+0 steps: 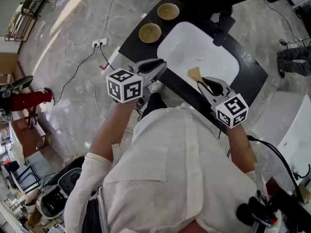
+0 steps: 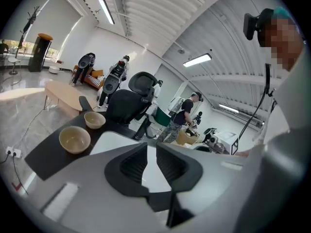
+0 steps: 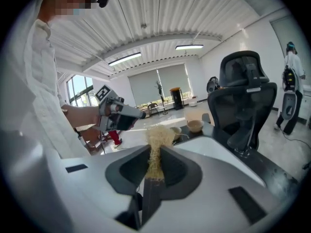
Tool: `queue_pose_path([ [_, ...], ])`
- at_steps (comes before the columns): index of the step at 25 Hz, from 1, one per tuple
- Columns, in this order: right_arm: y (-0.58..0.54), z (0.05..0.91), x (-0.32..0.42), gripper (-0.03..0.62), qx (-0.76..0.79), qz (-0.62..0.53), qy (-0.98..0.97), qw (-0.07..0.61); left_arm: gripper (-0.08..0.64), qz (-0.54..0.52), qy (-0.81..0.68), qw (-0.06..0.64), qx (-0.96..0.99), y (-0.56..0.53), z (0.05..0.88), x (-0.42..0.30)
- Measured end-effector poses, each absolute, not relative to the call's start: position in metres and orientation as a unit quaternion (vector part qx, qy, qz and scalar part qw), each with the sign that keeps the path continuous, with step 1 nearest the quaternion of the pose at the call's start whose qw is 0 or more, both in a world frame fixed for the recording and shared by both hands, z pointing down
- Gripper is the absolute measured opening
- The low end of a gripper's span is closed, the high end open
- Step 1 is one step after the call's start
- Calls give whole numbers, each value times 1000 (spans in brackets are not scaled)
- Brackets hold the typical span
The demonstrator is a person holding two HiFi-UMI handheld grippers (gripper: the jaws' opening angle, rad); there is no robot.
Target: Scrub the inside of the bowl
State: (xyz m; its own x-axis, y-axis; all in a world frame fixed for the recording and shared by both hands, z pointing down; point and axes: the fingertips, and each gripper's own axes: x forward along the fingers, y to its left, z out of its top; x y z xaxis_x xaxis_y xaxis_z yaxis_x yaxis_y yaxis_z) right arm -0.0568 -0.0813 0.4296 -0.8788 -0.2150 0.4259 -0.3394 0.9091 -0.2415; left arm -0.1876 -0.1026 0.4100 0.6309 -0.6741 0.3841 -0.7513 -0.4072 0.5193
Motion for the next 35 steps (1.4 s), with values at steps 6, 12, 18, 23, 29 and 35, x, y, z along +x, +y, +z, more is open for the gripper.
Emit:
queue_pose_path([
  [6,-128,424,-81,52,239,183,-935,189,44,114,-402,314,853,-214,409,-268],
  [12,-152,426,-111,52,315,199,-912,173,66,158,-380,341,845,-318,456,-324],
  [18,-140,424,-112,52,395,220,-875,170,110,216,-354,367,833,-379,516,-331],
  [23,-125,421,-110,52,429,235,-854,181,138,232,-362,411,804,-409,559,-341],
  [29,-121,426,-99,52,460,244,-834,181,147,225,-359,464,778,-424,594,-334],
  [35,-111,431,-91,52,473,258,-823,180,144,199,-387,515,739,-429,618,-326],
])
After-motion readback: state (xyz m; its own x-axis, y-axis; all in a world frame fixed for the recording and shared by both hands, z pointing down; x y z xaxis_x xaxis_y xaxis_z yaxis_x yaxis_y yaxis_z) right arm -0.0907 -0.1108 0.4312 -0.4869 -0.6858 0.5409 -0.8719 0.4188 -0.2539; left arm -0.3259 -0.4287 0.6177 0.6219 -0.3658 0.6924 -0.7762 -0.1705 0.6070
